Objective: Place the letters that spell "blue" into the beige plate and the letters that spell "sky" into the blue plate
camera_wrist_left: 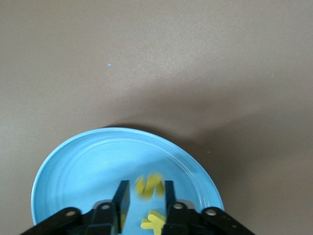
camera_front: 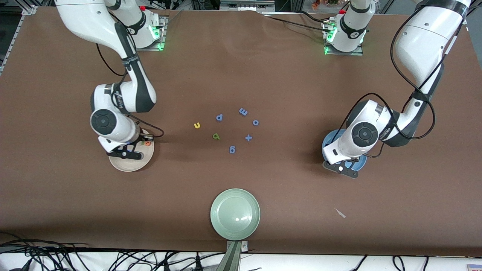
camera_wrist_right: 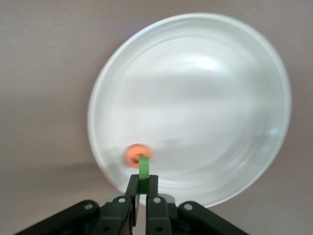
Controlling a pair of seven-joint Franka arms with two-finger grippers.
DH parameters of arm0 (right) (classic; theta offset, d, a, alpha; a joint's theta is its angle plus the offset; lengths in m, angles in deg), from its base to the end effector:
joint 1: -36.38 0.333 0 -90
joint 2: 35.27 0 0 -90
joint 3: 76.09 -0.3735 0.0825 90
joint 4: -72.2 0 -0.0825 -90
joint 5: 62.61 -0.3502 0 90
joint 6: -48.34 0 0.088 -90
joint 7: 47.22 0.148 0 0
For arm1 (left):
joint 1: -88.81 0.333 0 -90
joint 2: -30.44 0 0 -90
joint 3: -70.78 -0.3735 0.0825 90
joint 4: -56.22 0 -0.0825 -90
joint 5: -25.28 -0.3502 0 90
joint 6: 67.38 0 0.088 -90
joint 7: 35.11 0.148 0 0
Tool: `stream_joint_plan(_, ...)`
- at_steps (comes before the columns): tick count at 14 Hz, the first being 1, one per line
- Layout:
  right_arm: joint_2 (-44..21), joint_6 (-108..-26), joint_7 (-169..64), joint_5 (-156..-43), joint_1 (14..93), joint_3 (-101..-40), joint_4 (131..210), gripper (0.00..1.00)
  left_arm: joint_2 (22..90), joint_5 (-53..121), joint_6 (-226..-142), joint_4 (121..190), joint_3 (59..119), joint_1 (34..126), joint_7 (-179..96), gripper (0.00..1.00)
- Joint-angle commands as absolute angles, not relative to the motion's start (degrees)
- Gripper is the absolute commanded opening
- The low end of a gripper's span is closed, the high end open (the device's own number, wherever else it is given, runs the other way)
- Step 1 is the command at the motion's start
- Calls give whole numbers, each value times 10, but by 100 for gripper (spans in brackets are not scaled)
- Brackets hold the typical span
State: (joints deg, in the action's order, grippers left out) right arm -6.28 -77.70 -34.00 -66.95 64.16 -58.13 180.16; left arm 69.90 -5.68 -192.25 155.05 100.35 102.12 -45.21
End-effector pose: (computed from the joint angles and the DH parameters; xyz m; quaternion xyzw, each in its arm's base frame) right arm 0.6001 0.1227 0.2710 0.9946 -0.0421 -0.0705 0.0629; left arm 0.6524 -0.1105 0.2419 -0.9804 0.1830 0.0425 0.0588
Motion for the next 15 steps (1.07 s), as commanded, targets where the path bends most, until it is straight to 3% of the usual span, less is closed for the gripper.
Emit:
stream_joint_plan(1,-66,-764,-368,-678,642,-571,1797,47,691,-64,-1918,1545,1011,1026,-453,100)
stream_joint_plan(2,-66,-764,-362,-679,642,-571,1797,64,686,-53,-1910,1543,1013,1025,-454,100)
stream_joint_plan(3,-66,-764,-358,-680,644,-573,1797,72,674,-27,-1889,1541,1014,1025,-454,100)
stream_joint_plan(5,-67,-763,-320,-683,650,-578,1796,73,638,16,-1878,1542,1015,1030,-447,100)
stream_joint_plan(8,-67,-765,-183,-695,661,-634,1798,73,568,40,-1819,1540,1018,1028,-448,100)
stream_joint_plan(12,-66,-770,-38,-727,661,-701,1798,73,507,61,-1719,1465,1015,1030,-448,100)
stream_joint_plan(15,-60,-793,75,-727,662,-734,1801,69,437,147,-1704,1450,981,1026,-448,100)
